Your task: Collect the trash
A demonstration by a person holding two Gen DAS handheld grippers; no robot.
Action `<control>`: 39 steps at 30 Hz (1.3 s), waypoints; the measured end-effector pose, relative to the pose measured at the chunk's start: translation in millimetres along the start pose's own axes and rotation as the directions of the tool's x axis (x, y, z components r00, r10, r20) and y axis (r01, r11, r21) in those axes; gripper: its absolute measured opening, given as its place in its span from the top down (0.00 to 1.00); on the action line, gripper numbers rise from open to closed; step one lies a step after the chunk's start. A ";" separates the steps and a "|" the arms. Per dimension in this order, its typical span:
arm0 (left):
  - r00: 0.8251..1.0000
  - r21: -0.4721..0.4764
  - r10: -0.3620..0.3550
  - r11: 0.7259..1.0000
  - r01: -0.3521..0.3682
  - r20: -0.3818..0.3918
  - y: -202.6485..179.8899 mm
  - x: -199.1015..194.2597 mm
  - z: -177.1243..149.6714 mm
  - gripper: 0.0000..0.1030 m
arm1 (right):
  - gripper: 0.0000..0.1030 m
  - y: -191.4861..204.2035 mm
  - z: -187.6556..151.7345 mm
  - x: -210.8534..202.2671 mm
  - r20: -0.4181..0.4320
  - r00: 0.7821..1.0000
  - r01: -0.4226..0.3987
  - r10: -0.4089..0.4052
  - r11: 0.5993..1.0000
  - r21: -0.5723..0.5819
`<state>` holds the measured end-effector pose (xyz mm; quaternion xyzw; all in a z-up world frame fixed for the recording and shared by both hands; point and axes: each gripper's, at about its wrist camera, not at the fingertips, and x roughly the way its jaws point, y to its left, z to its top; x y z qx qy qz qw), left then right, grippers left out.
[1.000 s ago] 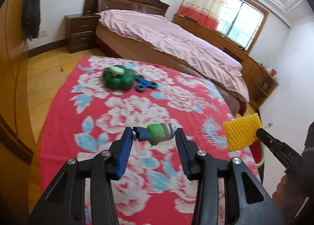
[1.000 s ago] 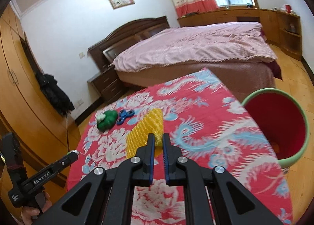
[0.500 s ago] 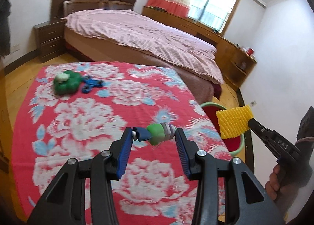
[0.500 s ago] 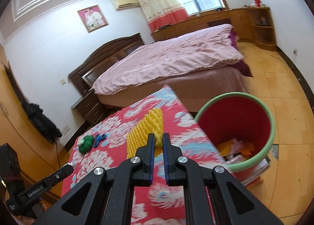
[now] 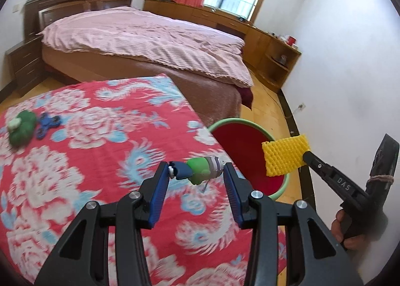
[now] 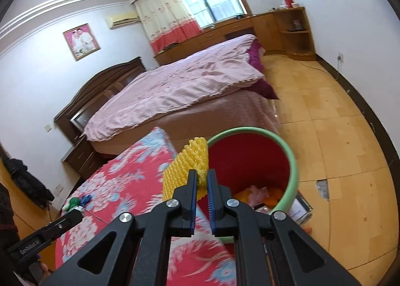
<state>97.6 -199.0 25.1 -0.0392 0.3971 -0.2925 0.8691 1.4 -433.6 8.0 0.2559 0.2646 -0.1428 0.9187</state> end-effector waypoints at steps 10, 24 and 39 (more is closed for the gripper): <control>0.998 0.050 -0.054 0.997 0.056 -0.027 -44.3 56.9 17.3 0.57 | 0.90 -44.1 6.4 30.8 -0.031 0.996 0.084 -0.084 0.996 0.011; 0.987 0.095 -0.083 0.991 0.096 -0.134 -84.0 123.5 10.0 0.57 | 0.88 -91.1 1.4 66.1 -0.110 0.991 0.080 -0.074 0.995 0.051; 0.993 0.053 -0.043 0.997 0.049 -0.111 -66.5 101.7 5.0 0.57 | 0.65 -84.1 2.4 55.9 -0.100 0.994 0.037 -0.031 0.998 0.055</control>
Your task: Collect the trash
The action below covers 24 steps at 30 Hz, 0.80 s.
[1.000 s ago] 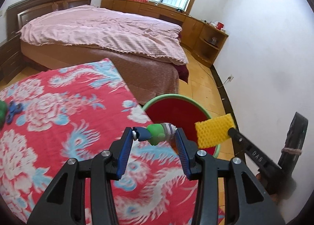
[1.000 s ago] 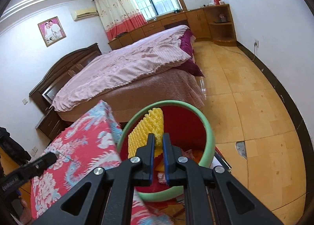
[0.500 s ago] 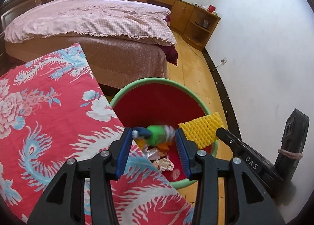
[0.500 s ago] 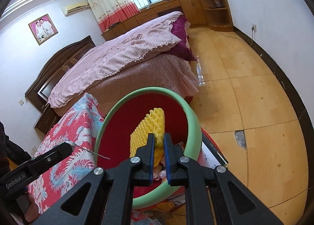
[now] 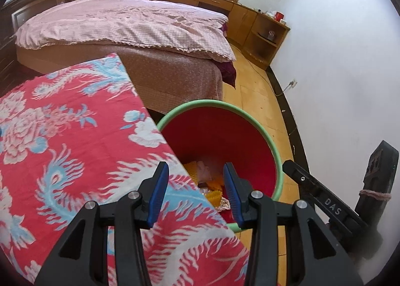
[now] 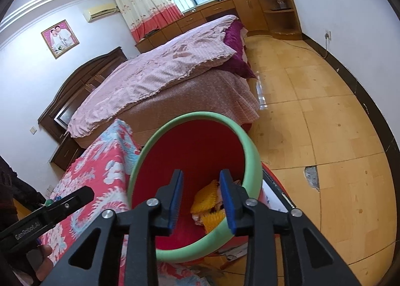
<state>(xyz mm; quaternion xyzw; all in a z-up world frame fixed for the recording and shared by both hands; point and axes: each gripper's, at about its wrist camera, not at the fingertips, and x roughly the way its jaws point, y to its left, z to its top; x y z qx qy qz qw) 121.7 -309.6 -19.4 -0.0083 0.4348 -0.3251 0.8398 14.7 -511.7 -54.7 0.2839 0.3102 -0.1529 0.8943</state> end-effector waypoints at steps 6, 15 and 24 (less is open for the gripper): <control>0.999 -0.028 0.030 0.999 -0.029 0.022 13.2 -26.5 -9.4 0.57 | 0.54 21.0 -3.4 -21.2 0.010 0.999 -0.044 0.044 0.999 -0.026; 0.991 -0.095 0.113 0.990 -0.106 0.078 48.1 -80.2 -27.5 0.55 | 0.31 69.3 -20.2 -48.5 0.001 0.993 -0.118 0.118 0.988 -0.097; 0.963 -0.179 0.252 0.956 -0.233 0.092 97.6 -130.3 -52.6 0.54 | 0.25 126.5 -44.8 -57.0 -0.055 0.979 -0.202 0.195 0.965 -0.168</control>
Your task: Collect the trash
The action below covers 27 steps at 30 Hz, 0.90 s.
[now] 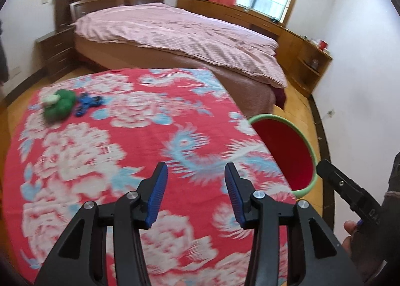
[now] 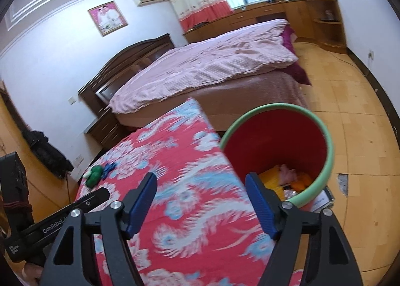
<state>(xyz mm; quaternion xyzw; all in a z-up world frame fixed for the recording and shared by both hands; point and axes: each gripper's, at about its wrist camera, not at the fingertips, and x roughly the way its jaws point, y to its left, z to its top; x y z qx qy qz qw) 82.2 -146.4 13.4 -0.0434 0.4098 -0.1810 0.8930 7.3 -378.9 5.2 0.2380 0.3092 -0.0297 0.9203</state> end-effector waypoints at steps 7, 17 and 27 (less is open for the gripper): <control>0.998 -0.071 0.060 0.996 -0.059 0.018 41.7 -22.7 -11.8 0.54 | 0.12 46.9 -20.2 -0.6 -0.030 0.999 -0.022 0.020 0.998 -0.060; 0.985 -0.135 0.157 0.980 -0.147 0.068 84.1 -55.1 -28.0 0.54 | 0.03 90.4 -43.3 4.4 -0.046 0.999 -0.007 0.000 0.989 -0.148; 0.981 -0.183 0.184 0.968 -0.170 0.063 103.0 -64.0 -44.5 0.54 | 0.01 109.6 -63.1 3.2 -0.077 0.997 0.006 -0.021 0.983 -0.183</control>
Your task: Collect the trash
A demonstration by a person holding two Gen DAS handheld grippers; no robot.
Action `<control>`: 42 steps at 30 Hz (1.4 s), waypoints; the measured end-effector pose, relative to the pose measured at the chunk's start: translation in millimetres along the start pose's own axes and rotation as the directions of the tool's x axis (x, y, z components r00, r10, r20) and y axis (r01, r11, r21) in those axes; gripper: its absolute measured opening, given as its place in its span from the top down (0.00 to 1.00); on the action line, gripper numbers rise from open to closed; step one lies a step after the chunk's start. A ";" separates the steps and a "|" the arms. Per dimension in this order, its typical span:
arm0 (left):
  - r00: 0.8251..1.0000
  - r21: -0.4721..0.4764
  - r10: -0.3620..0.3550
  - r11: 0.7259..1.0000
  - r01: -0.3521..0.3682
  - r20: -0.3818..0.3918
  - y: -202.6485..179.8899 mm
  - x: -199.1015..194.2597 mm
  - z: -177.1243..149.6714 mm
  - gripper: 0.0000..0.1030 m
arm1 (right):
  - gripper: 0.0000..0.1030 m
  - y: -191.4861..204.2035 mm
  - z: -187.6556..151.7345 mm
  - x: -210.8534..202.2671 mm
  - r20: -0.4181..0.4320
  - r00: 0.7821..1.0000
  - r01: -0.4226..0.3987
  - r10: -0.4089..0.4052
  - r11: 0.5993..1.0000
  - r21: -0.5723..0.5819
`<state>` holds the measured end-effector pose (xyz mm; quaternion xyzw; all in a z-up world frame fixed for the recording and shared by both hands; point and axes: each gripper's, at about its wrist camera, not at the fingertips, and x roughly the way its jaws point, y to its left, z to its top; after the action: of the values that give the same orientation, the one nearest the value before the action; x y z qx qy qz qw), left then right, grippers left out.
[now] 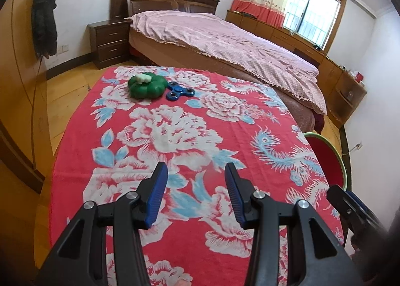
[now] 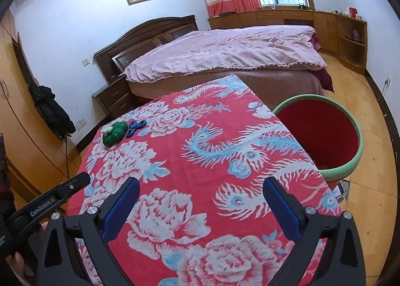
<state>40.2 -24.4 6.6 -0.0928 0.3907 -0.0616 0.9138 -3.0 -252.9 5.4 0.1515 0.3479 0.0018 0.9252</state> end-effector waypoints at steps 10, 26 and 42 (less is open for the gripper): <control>0.999 0.003 0.046 0.999 -0.046 0.020 3.7 -3.2 -5.8 0.54 | 0.01 15.3 -5.2 -15.8 0.017 1.000 -0.005 0.005 0.999 -0.034; 0.996 0.018 0.080 0.997 -0.081 0.042 0.0 -7.7 -7.0 0.54 | 0.01 8.6 -5.9 -20.1 0.028 1.000 0.011 -0.010 1.000 -0.018; 0.992 0.040 0.098 0.994 -0.101 0.078 -1.3 -18.0 -2.8 0.54 | 0.01 7.1 -5.3 -20.5 0.027 1.000 0.012 -0.012 1.000 -0.019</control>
<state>25.8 -22.7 17.6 -0.0556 0.3583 -0.0209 0.9317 -21.2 -246.8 16.9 0.1406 0.3362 -0.0026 0.9312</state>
